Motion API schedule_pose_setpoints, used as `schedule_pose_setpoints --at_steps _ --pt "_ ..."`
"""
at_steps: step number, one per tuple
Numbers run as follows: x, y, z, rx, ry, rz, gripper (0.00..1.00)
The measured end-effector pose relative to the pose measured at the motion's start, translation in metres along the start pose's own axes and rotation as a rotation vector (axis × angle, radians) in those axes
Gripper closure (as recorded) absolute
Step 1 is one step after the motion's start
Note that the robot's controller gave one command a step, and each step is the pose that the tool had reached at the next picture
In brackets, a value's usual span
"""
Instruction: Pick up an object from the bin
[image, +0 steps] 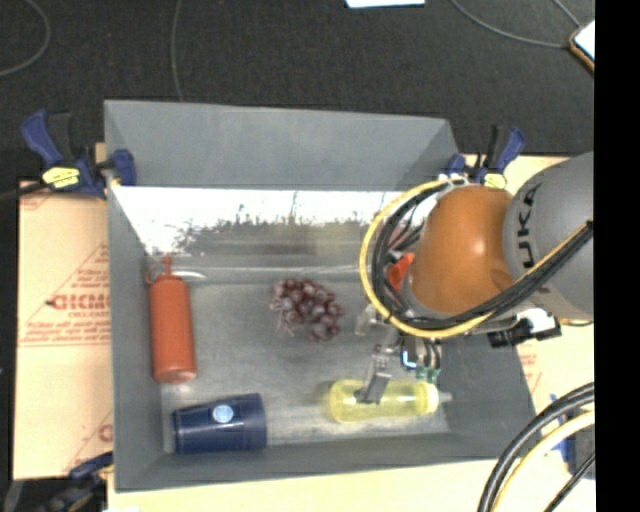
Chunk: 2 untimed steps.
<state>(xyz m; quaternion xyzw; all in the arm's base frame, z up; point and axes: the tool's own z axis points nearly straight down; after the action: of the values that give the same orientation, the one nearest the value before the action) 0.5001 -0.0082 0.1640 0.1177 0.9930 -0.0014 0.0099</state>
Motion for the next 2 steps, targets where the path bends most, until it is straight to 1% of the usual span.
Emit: schedule_pose_setpoints --at_steps 1,2 --pt "0.007 0.008 0.067 0.001 0.005 -0.006 0.0" --pt "0.011 0.009 0.091 0.002 0.008 -0.001 0.0"
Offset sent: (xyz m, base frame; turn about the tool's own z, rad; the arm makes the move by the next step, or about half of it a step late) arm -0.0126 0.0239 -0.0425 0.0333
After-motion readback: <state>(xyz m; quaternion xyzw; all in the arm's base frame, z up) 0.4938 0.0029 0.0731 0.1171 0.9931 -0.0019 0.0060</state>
